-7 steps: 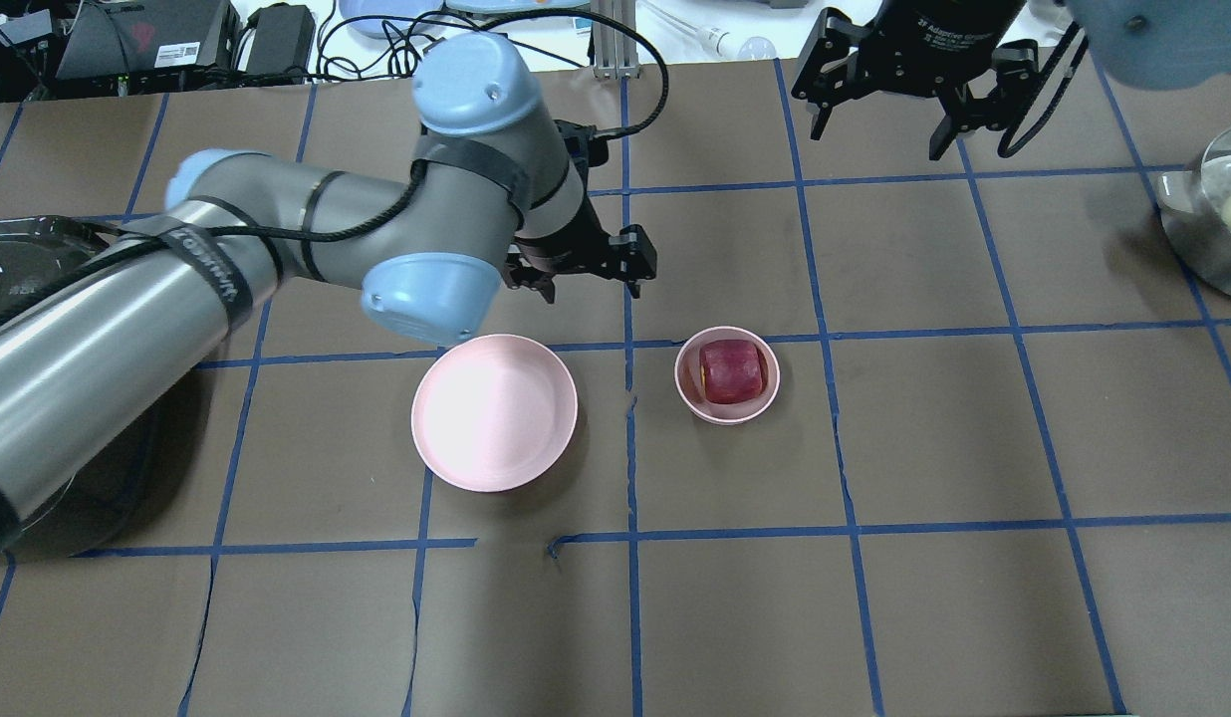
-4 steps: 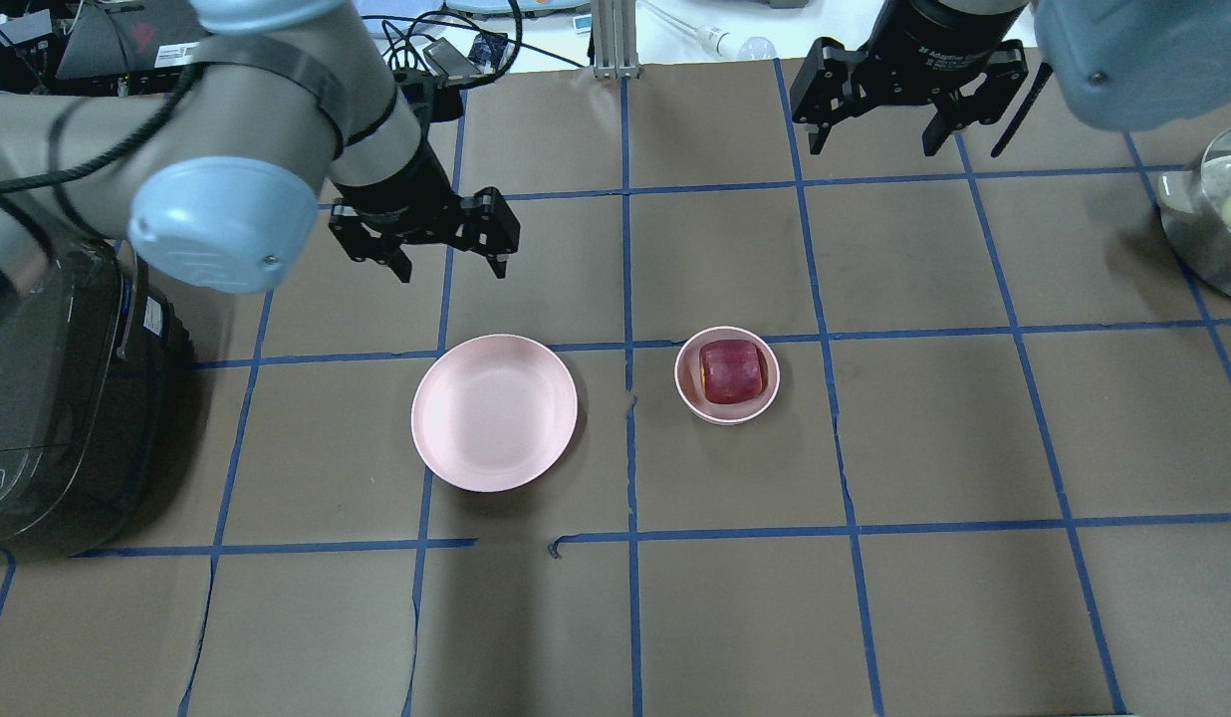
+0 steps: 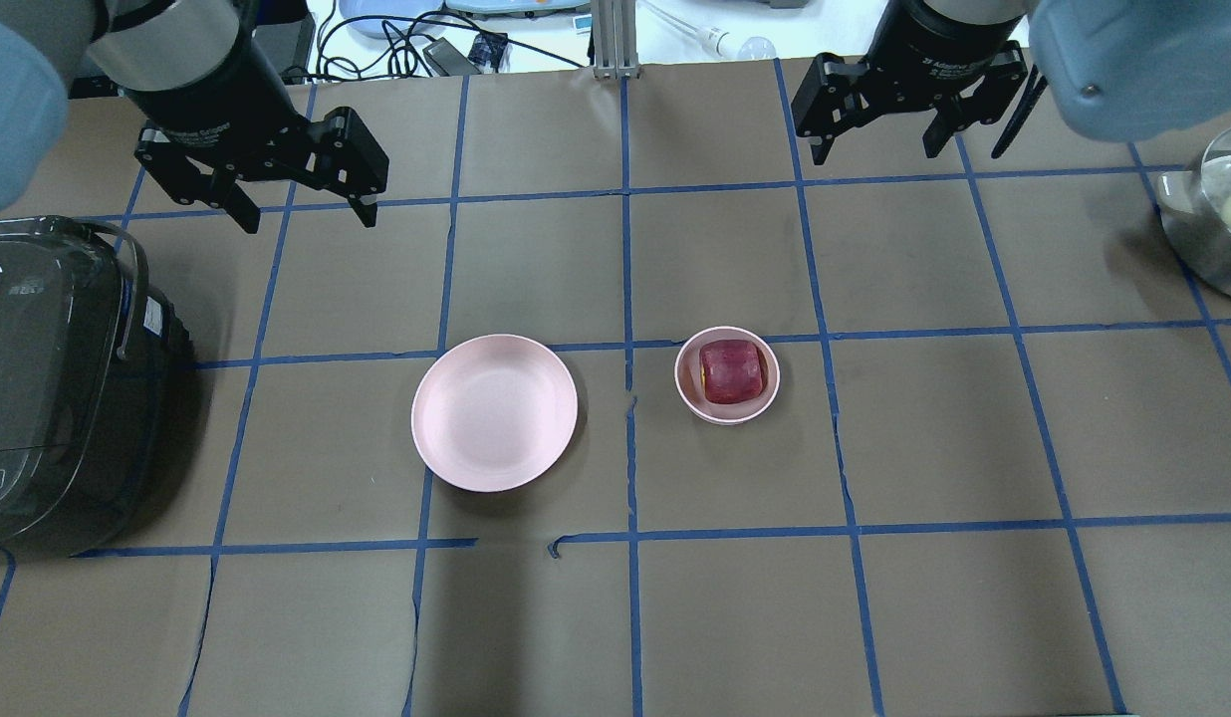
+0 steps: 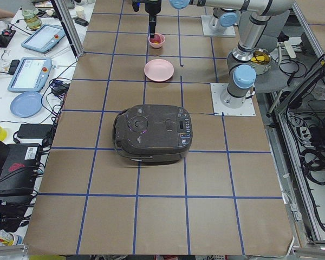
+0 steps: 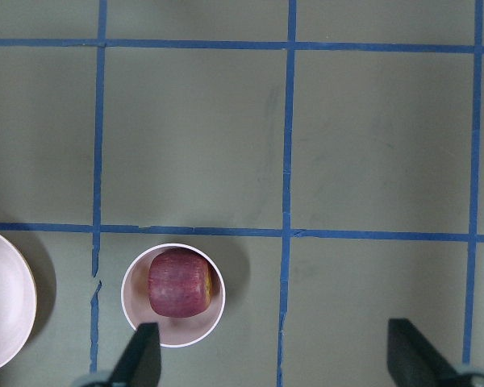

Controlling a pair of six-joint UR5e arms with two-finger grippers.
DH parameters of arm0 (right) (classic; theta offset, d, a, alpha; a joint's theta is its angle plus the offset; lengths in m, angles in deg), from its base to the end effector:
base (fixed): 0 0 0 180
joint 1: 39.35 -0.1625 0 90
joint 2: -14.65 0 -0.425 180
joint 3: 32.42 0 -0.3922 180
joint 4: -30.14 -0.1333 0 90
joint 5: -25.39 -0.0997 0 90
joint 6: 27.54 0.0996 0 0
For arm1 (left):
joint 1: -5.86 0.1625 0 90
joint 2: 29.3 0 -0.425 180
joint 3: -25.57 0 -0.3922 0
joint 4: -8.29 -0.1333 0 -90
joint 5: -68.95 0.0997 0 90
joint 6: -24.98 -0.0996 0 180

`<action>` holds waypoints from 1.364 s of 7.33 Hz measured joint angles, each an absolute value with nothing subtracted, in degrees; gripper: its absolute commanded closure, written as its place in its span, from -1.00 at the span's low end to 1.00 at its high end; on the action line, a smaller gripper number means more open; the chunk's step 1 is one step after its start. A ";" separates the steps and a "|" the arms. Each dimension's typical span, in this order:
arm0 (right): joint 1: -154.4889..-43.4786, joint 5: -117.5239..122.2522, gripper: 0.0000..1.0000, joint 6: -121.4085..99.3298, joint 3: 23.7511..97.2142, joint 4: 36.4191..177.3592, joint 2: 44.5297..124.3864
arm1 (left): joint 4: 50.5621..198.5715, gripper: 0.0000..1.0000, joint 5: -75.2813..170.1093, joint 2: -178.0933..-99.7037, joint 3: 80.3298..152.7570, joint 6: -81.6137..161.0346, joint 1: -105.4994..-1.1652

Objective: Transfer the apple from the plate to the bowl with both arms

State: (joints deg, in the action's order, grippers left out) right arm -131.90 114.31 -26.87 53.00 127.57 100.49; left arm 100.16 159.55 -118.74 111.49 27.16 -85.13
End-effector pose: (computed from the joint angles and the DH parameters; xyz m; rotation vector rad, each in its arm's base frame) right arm 0.1589 -0.5288 0.5042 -0.0531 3.1112 -0.2126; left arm -0.1407 -0.4888 0.5245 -0.0329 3.1314 -0.0761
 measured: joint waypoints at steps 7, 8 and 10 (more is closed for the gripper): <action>-131.90 114.24 -1.00 -26.88 53.05 127.53 100.45 | 98.94 -1.00 158.73 -119.50 111.39 26.77 -84.95; -131.90 114.26 -1.00 -26.86 53.07 127.53 100.48 | 98.92 -1.00 158.70 -119.53 111.50 26.77 -85.05; -131.90 114.30 -1.00 -26.84 53.09 127.53 100.50 | 98.78 -1.00 158.84 -119.46 111.60 26.65 -85.16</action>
